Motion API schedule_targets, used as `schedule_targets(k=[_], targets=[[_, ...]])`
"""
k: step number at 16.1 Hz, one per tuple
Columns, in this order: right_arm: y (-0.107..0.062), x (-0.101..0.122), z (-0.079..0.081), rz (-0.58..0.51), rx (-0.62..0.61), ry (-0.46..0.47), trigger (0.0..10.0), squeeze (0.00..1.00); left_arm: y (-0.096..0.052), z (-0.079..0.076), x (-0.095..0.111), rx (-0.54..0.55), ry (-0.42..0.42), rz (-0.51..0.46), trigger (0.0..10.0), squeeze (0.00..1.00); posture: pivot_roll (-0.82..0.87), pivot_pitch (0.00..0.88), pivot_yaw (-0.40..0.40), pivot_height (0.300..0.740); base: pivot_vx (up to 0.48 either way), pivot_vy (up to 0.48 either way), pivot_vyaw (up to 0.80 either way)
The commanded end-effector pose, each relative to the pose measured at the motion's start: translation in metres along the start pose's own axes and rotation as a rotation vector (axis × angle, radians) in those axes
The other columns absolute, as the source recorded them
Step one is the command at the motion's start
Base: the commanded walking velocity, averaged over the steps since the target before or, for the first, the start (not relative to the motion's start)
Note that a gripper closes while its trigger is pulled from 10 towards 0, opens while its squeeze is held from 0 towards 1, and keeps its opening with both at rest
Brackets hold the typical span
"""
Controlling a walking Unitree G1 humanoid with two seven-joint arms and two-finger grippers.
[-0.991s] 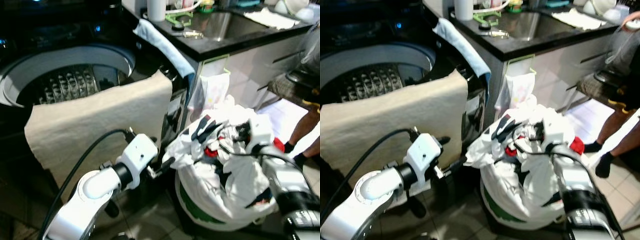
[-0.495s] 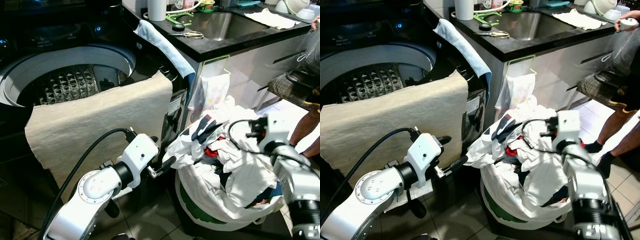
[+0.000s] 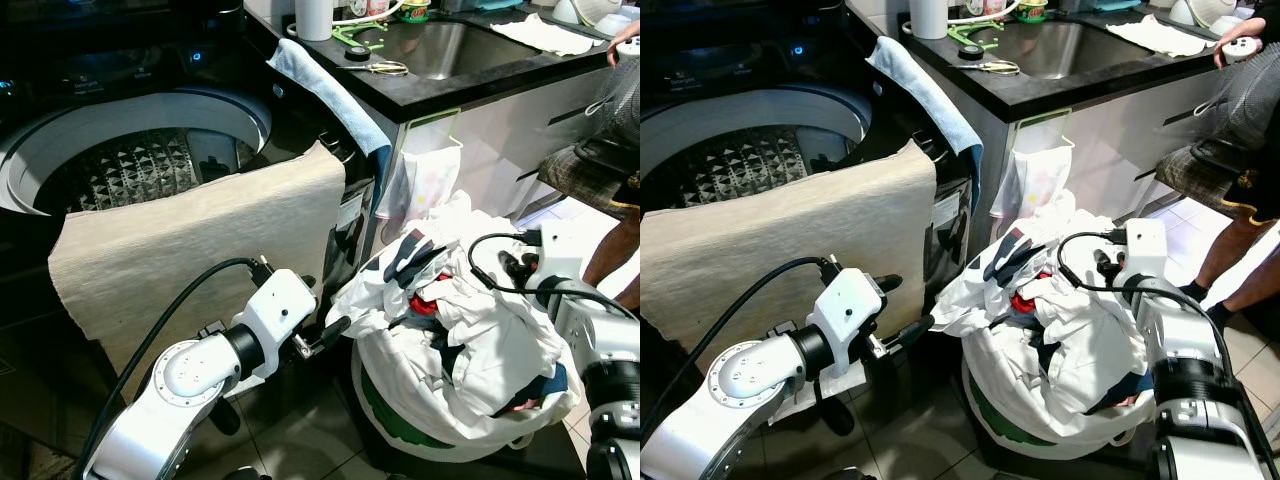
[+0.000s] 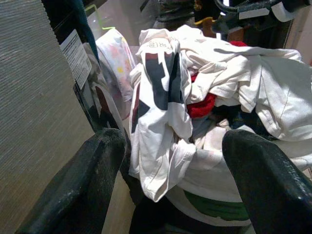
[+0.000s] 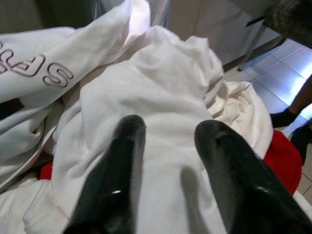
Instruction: Clothes washing
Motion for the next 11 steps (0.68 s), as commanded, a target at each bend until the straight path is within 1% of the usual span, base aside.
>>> schedule_targets(k=[1,2,4,5,6,8,9,10,11], targets=[[0.003,0.003,0.0,0.03,0.053,-0.023,10.0,1.0,-0.002,-0.001,0.005,-0.012,0.017,-0.006,10.0,0.0,0.03,0.023,0.002,0.719,0.0,0.0,0.0],[0.004,0.003,0.003,0.032,0.086,-0.029,10.0,1.0,-0.002,-0.001,0.005,-0.012,0.018,-0.005,10.0,0.0,0.03,0.023,0.002,0.719,0.0,0.0,0.0],[0.006,0.004,0.021,0.047,0.242,-0.037,10.0,1.0,-0.003,0.0,0.005,-0.012,0.021,0.001,10.0,0.0,0.04,0.026,0.004,0.719,0.0,0.0,0.0],[0.006,0.003,0.024,0.055,0.269,-0.039,10.0,1.0,-0.003,0.0,0.005,-0.012,0.022,0.001,10.0,0.0,0.04,0.026,0.004,0.719,0.0,0.0,0.0],[0.006,-0.005,0.03,0.103,0.295,-0.056,10.0,1.0,-0.003,0.0,0.005,-0.014,0.023,0.004,10.0,0.0,0.04,0.026,0.004,0.719,0.0,0.0,0.0],[0.008,-0.022,0.033,0.193,0.264,-0.082,10.0,1.0,-0.004,0.0,0.005,-0.02,0.025,0.008,10.0,0.0,0.04,0.027,0.005,0.719,0.0,0.0,0.0],[0.008,-0.027,0.033,0.217,0.261,-0.08,10.0,0.8,-0.004,-0.001,0.005,-0.022,0.025,0.009,10.0,0.0,0.04,0.028,0.005,0.719,0.0,0.0,0.0],[0.007,-0.036,0.03,0.262,0.236,-0.062,10.0,0.0,-0.004,-0.001,0.005,-0.024,0.025,0.01,10.0,0.0,0.04,0.028,0.005,0.719,0.0,0.0,0.0],[0.006,-0.038,0.028,0.269,0.221,-0.064,10.0,0.0,-0.004,-0.001,0.005,-0.025,0.024,0.009,10.0,0.0,0.04,0.029,0.006,0.719,0.0,0.0,0.0]])
Point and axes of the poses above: a point about 5 cm out from each wrist's last joint towards the gripper, its own y axis pointing out of the wrist towards the gripper, its own x axis along the axis of the wrist's last joint, z = x × y, the point moved 1 cm from there along y, pointing out of the wrist towards the gripper, and after that the axes turned 14 degrees about -y, right-handed, at the moved point
